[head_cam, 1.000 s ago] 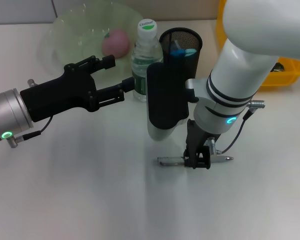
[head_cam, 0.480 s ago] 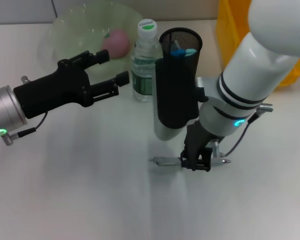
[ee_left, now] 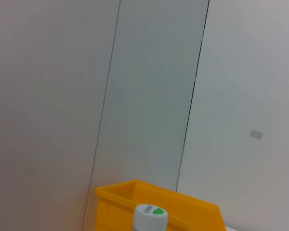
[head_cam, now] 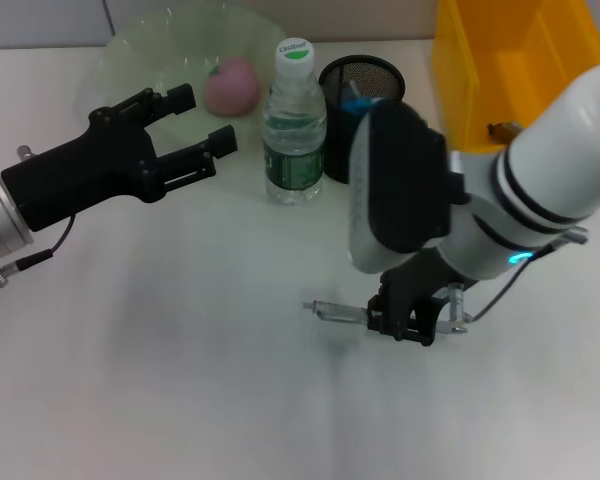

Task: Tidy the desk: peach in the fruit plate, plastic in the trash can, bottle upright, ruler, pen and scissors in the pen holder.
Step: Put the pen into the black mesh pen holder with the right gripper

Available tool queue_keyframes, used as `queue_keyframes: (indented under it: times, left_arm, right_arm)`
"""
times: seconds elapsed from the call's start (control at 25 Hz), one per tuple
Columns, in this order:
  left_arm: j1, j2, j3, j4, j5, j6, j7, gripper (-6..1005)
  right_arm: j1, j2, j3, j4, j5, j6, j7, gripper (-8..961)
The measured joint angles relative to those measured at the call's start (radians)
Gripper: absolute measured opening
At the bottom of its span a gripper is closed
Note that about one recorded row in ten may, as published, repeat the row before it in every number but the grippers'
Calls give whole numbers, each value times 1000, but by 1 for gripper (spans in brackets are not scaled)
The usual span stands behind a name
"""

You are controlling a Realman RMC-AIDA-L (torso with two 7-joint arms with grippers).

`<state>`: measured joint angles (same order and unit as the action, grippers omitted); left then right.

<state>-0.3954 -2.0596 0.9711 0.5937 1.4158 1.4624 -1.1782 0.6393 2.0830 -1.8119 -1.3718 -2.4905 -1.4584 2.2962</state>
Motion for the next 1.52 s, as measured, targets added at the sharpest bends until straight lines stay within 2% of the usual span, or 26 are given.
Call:
queue_keyframes:
  times: [0.44,0.96,1.28,1.52]
  left_arm:
    - [2,1,-9,0,0,2,-1,815]
    - [1,2,-9,-3,4,3,-2,814]
    - [1,1,-9,-6,7,19,-2,815]
    - [1,-2,-5,-8,8,24,-1,815]
  right_arm:
    - [-223,5,115,-238,15,-8,-34,141]
    - [-422,8,310,-360,310,8,-186,144]
    - [-448,7,404,-340,477,20,-283,146]
    - [-452,3,505,-212,734,93,-462,148]
